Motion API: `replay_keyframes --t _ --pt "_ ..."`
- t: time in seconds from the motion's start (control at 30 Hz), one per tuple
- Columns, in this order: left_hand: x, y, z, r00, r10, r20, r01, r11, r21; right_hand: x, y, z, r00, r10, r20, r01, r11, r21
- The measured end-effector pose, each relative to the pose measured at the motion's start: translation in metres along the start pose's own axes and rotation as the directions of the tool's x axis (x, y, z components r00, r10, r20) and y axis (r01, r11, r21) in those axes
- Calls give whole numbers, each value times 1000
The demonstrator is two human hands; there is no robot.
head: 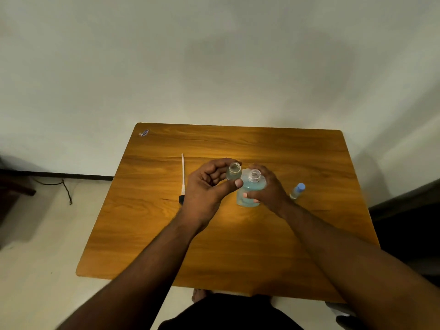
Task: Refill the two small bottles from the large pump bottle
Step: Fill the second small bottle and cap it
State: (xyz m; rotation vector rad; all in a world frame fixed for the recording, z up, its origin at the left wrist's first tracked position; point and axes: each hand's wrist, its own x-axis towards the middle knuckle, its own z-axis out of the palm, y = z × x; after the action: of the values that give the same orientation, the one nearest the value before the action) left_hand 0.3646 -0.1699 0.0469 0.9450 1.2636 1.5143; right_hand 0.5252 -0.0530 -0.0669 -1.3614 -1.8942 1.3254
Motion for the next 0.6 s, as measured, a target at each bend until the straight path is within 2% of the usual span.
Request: replay_keyframes --t 0.2,0.37,0.5,0.6 --pt "5 -14 23 999 -37 17 38 997 -70 -3 8 -24 994 -45 104 66 977 -204" --pt "8 -30 45 996 -82 42 85 994 -69 -41 50 -76 992 -98 -78 66 937 -344" --pt "7 -43 68 991 -111 75 114 993 -30 -59 96 -110 994 62 -95 -98 890 -445" --pt "5 -52 86 987 -129 98 130 991 -7 -60 120 -116 980 199 22 -170 885 -434"
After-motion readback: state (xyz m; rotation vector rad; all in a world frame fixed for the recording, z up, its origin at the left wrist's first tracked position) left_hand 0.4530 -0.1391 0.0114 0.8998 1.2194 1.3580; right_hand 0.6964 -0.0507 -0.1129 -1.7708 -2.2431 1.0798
